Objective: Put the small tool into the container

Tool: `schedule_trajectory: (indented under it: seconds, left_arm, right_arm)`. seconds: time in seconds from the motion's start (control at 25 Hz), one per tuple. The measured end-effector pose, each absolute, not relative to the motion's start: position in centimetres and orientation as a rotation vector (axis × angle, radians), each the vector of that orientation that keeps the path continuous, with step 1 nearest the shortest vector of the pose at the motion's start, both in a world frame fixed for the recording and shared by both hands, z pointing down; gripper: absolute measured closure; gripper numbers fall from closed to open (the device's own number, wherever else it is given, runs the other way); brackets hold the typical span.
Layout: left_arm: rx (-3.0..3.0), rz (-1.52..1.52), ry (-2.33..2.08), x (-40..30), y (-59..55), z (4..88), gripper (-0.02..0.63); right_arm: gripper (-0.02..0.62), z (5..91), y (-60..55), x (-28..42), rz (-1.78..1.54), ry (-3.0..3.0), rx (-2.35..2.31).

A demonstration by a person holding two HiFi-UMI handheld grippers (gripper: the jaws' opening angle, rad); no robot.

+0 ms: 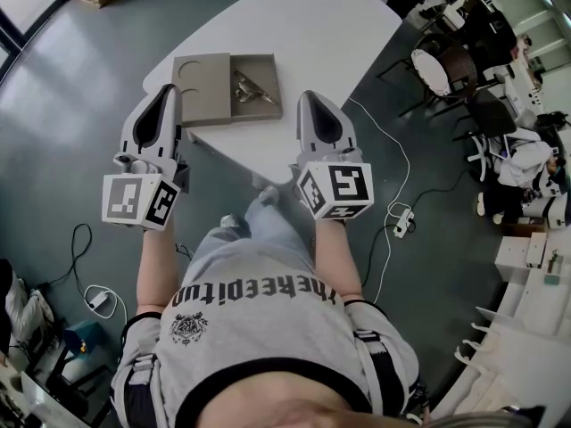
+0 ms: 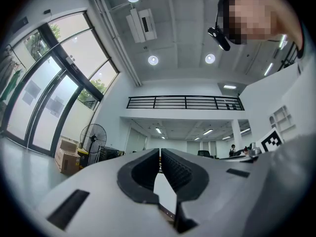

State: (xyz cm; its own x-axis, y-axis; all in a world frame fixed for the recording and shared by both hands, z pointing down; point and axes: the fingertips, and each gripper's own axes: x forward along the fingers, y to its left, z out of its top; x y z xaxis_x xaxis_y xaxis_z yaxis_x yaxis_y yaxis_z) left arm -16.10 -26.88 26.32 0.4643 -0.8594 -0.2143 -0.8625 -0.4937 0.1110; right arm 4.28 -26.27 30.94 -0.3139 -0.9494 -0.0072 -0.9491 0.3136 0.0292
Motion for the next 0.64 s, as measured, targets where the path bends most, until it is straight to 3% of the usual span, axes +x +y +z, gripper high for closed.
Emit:
schedule_trajectory:
  seconds: [0.64]
  left_arm:
    - [-2.65, 0.404, 1.588, -17.3, -27.6, 26.0, 0.594]
  right_arm:
    - [0.6, 30.1, -27.2, 3.5, -0.073, -2.561, 1.84]
